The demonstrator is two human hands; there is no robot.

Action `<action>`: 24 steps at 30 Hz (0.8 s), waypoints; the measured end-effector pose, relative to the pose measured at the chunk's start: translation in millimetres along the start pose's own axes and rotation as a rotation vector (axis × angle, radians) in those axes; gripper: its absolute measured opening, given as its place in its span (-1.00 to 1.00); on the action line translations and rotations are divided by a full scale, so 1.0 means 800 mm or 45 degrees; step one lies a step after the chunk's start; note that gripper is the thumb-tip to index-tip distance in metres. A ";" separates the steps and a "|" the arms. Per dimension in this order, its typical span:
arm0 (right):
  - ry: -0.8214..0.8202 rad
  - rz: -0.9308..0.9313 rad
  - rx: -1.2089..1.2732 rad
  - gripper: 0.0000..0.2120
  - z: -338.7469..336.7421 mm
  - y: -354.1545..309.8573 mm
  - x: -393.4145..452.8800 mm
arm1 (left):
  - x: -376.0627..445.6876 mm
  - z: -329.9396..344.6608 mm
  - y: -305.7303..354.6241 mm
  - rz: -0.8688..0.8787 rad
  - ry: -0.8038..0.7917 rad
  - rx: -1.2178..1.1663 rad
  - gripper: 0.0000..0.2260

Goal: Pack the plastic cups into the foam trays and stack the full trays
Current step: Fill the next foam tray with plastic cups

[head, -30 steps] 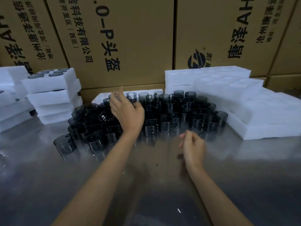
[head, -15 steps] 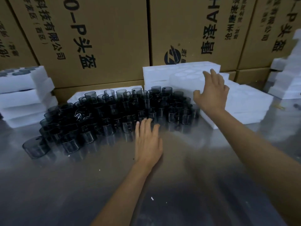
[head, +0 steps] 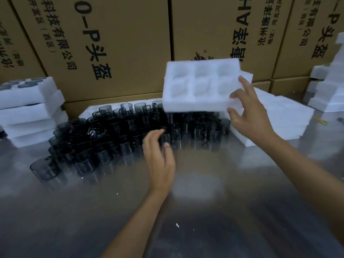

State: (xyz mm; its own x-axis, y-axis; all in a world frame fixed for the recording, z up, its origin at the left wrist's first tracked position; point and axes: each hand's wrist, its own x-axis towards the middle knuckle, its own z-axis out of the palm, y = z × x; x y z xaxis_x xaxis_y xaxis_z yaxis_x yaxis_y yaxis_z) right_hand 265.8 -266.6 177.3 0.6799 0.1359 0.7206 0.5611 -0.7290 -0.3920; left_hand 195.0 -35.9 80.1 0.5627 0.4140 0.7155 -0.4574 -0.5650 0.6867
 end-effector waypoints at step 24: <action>-0.520 0.298 0.245 -0.73 0.055 -0.137 -0.068 | 0.009 -0.144 -0.017 -0.877 -0.656 -0.227 -0.60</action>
State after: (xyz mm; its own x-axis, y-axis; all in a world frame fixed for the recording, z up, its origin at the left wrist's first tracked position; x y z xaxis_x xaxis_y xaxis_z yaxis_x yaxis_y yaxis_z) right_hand 187.7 -164.5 155.9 0.9053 0.2632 0.3334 0.4224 -0.6395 -0.6423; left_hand 126.3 56.8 90.9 0.9744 0.2240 0.0166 0.0224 -0.1705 0.9851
